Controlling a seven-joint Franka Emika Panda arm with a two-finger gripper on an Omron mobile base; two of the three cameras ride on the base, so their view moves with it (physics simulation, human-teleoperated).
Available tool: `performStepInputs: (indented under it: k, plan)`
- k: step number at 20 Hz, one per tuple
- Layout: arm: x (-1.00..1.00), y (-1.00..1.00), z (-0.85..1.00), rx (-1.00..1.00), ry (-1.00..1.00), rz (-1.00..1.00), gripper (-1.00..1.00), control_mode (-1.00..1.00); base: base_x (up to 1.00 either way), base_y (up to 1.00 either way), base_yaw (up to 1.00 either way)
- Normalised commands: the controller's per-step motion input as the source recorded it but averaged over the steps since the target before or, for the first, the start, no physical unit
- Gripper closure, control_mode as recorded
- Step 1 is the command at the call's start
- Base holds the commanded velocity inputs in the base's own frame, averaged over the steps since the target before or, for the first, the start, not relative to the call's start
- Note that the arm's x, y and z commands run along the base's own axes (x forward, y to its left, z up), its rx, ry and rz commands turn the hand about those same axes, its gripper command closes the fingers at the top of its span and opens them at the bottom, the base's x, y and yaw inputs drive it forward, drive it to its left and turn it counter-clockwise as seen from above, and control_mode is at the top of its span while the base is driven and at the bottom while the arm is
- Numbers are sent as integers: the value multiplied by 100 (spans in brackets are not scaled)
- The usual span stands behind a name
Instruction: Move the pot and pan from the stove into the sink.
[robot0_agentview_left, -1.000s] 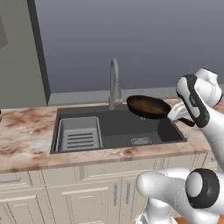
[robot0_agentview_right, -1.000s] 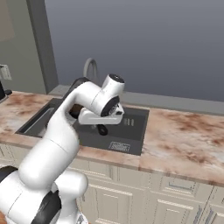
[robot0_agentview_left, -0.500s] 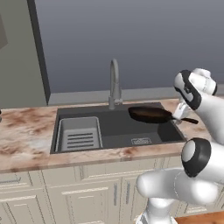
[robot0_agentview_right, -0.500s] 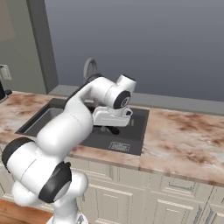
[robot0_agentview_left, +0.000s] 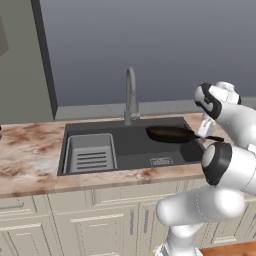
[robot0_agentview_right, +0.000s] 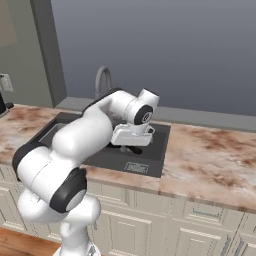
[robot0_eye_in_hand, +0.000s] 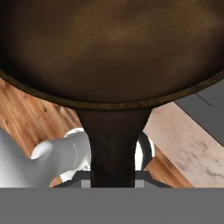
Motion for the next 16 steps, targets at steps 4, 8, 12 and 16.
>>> performStepInputs:
  k: [4, 8, 12, 16]
  plan:
    - [29, 0, -33, -3, 0, 2, 100, -100, 0, 0, 0]
    - [45, 0, -32, -2, 0, 0, 100, -100, 0, 0, 0]
    - [45, 0, -36, -2, 0, 3, 100, -100, 0, 0, 0]
    - [35, -7, -32, -1, 0, 12, 100, -100, 0, 0, 0]
